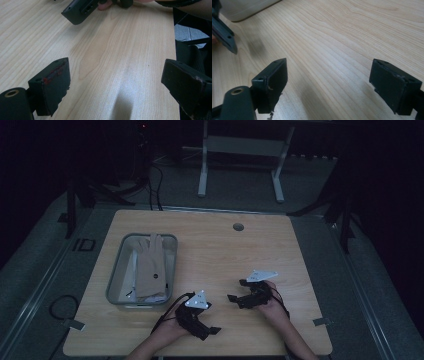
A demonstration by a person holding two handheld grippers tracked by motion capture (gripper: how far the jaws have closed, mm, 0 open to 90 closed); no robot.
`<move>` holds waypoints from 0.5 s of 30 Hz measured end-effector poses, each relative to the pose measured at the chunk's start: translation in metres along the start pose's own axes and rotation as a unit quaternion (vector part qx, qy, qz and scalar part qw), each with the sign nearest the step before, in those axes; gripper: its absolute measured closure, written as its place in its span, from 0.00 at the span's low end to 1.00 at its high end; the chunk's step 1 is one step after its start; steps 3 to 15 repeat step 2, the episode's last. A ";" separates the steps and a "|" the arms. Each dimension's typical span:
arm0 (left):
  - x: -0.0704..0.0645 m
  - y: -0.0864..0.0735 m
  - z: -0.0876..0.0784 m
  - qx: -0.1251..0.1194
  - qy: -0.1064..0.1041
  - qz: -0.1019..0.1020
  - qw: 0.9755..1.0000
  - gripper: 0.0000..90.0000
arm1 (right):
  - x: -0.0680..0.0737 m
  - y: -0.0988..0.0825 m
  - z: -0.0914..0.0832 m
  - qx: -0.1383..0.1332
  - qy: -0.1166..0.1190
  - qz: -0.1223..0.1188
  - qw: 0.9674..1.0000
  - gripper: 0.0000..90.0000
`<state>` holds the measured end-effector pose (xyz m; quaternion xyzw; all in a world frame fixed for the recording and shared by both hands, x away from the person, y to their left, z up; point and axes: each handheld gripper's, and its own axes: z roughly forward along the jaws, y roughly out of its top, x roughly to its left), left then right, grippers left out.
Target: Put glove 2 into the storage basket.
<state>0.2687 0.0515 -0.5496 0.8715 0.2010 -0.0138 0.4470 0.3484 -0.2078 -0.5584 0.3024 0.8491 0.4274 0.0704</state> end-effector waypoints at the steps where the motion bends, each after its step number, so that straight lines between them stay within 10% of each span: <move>1: 0.000 0.000 0.000 0.001 0.000 0.002 1.000 0.10 | 0.000 0.000 0.000 -0.001 0.001 0.000 1.000 0.16; 15: 0.000 0.000 0.001 0.002 0.000 0.002 1.000 0.10 | 0.000 0.000 0.000 0.000 0.001 -0.001 1.000 0.16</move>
